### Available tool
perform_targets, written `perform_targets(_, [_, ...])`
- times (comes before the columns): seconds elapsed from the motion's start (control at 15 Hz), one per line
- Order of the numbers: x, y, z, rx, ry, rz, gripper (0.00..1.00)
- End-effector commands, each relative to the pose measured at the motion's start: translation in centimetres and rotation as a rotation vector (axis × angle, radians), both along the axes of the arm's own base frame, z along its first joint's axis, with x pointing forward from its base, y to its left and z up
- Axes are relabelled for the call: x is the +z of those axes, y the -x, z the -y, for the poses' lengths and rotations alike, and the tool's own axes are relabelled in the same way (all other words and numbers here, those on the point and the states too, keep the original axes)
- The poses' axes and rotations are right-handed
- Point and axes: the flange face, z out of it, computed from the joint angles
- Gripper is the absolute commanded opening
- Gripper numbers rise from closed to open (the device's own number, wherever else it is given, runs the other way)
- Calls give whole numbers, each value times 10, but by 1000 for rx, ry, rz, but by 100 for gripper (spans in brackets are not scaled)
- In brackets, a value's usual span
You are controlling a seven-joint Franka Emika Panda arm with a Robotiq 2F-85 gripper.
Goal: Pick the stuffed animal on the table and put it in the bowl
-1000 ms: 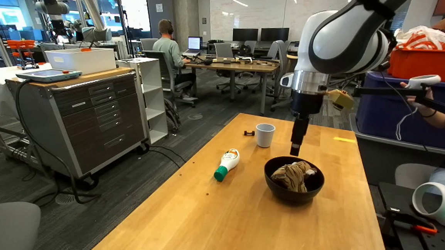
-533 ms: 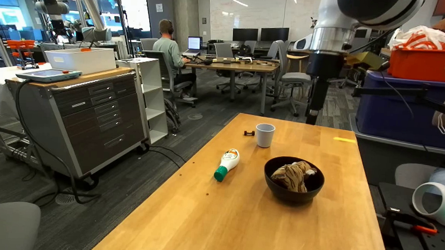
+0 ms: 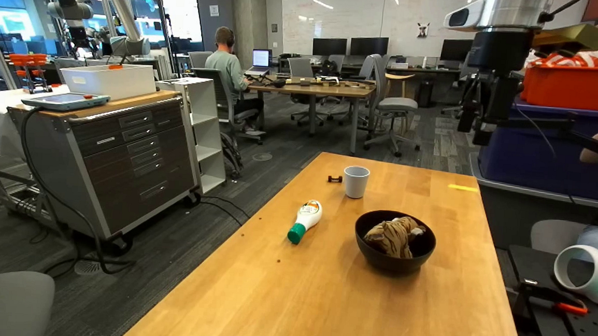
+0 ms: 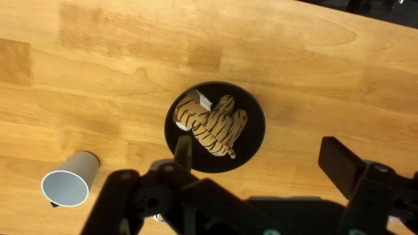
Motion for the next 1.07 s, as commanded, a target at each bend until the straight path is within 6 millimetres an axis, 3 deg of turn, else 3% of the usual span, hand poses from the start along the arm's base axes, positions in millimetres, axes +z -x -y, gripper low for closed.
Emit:
perform_targets(0.0, [4, 5, -2, 5, 8, -3, 100])
perform_targets(1.0, [7, 13, -5, 12, 16, -1, 100])
